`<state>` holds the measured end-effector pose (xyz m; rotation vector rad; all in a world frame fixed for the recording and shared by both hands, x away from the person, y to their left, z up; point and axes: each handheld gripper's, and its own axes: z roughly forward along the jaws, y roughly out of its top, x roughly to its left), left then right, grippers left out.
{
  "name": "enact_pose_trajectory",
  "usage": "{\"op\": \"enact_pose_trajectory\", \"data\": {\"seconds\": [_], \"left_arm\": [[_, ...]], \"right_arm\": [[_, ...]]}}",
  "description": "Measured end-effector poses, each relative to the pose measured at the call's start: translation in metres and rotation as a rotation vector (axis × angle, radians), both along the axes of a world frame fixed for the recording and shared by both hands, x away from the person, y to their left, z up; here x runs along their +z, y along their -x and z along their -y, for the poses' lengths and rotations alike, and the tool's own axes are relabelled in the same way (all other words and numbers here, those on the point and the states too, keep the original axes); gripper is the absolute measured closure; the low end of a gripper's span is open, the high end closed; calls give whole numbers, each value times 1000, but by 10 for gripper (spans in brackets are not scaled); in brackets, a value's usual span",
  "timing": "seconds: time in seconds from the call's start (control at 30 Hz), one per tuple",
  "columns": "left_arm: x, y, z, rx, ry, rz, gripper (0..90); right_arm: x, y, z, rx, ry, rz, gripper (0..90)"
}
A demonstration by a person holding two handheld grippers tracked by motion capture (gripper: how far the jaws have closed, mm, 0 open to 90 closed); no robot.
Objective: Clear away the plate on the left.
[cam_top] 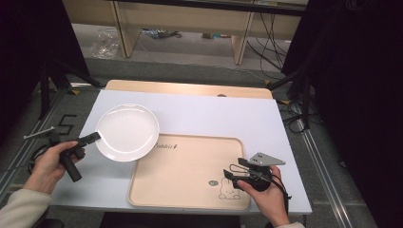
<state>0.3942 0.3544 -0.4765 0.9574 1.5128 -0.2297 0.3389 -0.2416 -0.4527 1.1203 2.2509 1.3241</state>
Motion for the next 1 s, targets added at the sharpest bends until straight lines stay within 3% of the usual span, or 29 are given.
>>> {"op": "enact_pose_trajectory", "data": {"seconds": [0.23,0.37,1.0], "left_arm": [[-1,0,3,-12,-1,1,865],[1,0,6,-17,6,1,864],[2,0,13,-42,6,7,862]], "right_arm": [[2,1,1,-9,29,-11,257],[0,0,0,1,-1,0,257],[0,0,0,1,-2,1,257]]}}
